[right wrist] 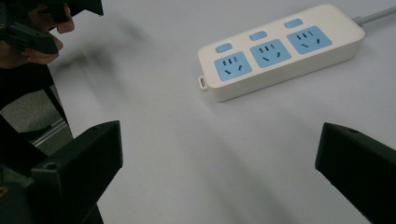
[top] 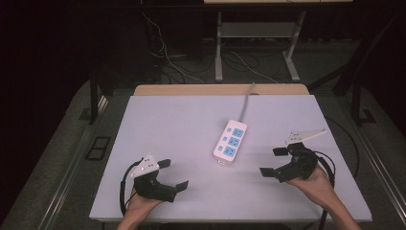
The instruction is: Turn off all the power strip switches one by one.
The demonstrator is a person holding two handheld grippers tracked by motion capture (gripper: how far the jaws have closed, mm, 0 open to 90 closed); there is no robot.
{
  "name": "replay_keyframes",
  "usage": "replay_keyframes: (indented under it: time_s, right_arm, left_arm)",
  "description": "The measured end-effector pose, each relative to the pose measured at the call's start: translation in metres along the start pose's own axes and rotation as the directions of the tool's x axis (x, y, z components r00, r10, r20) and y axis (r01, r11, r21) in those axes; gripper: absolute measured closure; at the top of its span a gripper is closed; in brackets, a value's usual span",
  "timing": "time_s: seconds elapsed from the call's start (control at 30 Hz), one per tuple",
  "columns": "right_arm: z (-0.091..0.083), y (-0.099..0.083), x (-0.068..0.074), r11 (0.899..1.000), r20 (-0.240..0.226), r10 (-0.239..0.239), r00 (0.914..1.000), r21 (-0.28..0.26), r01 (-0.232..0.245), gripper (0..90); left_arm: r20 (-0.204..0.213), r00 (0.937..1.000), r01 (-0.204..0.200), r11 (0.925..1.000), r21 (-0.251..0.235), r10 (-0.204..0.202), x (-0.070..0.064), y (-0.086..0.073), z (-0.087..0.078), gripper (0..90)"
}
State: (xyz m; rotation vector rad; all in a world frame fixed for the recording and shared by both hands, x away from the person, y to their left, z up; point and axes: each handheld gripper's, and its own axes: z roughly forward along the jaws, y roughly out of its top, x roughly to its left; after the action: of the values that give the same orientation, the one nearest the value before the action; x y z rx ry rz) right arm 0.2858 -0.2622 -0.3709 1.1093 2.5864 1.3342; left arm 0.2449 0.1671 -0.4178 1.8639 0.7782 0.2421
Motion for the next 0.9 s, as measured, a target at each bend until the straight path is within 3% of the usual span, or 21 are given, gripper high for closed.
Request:
replay_keyframes:
  time_s: [0.9]
  right_arm:
    - [0.020, 0.047, -0.005, 0.997, -0.014, -0.056, 0.9983, 0.060, 0.057, 0.7]
  left_arm:
    - [-0.001, 1.0000, 0.006, 1.0000, 0.003, -0.006, 0.002, -0.001, 0.001, 0.0]
